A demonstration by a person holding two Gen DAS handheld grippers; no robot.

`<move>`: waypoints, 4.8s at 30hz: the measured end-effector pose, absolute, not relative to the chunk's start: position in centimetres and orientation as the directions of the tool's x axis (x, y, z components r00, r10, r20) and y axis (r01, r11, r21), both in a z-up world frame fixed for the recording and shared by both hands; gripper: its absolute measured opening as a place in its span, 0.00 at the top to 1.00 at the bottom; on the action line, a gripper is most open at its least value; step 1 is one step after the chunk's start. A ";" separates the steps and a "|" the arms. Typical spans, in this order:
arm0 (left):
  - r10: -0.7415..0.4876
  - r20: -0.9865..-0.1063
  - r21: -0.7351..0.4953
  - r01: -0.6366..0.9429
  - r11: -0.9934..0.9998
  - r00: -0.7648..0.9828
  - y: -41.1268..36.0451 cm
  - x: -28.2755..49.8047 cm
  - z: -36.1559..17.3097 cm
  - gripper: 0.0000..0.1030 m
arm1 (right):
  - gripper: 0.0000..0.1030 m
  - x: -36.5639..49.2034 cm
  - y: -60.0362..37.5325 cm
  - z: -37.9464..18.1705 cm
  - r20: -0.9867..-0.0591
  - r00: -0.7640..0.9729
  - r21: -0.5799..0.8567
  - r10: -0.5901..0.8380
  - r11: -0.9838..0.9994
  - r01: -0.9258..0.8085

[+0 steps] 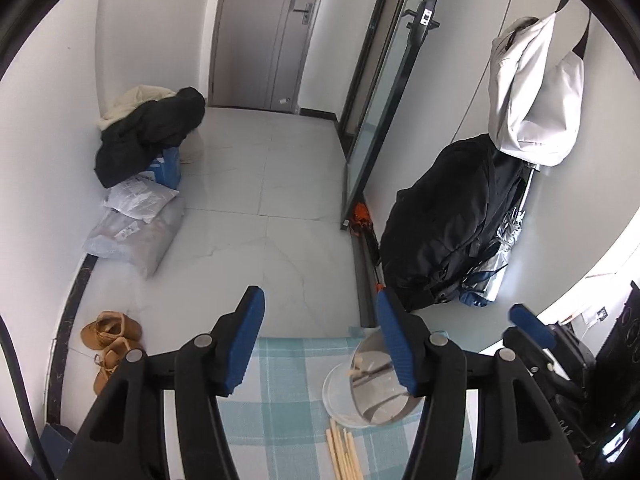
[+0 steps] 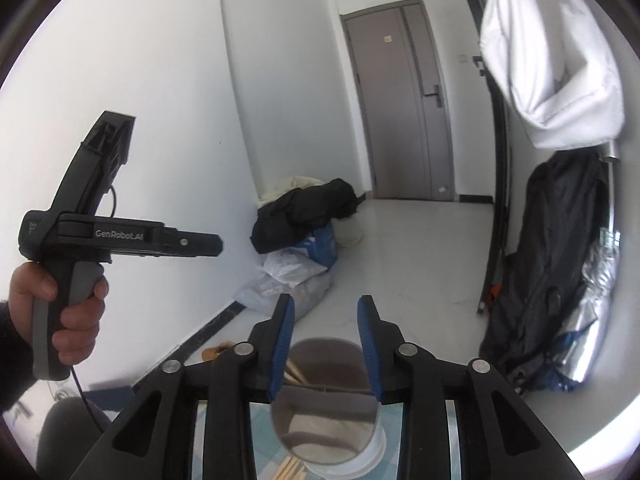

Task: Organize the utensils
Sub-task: 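Withdraw the right tool from the holder back toward the chopsticks, then lower the right tool and close it on another chopstick, then lift the held chopstick up from the bundle with the right tool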

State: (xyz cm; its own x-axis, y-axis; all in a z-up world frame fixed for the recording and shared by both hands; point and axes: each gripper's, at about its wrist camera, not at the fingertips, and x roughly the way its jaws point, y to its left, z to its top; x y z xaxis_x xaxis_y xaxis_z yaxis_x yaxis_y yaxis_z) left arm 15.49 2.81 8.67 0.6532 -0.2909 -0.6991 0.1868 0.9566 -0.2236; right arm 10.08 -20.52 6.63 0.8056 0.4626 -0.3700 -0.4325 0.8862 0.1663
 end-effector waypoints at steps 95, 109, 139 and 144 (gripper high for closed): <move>-0.169 -0.745 -0.296 -0.093 0.951 0.645 8.7 6.0 -7.2 0.12 | 0.95 3.6 -10.2 -16.1 -0.909 0.393 -0.038 0.139 0.911 -0.410; -0.175 -0.757 -0.307 -0.106 0.946 0.630 9.1 6.0 -7.6 0.12 | 0.83 1.8 -10.7 -15.8 -0.906 0.396 -0.038 0.148 0.905 -0.425; -0.150 -0.938 -0.129 0.086 0.988 0.313 0.5 7.2 -14.5 0.12 | 0.95 5.6 -25.0 -9.3 -0.541 0.674 0.562 0.504 0.812 -0.156; -0.090 -0.948 -0.066 0.089 0.994 0.306 -0.4 7.3 -14.5 0.12 | 0.95 5.1 -27.6 -8.6 -0.510 0.700 0.594 0.500 0.793 -0.134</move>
State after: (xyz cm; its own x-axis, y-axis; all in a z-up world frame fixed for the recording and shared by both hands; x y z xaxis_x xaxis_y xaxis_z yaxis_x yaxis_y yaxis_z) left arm 7.32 -0.41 -14.45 0.3063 -0.0903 -0.9476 0.0891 0.9938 -0.0659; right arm 5.14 -27.62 -8.61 0.7001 0.5002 -0.5096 -0.1342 0.7931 0.5941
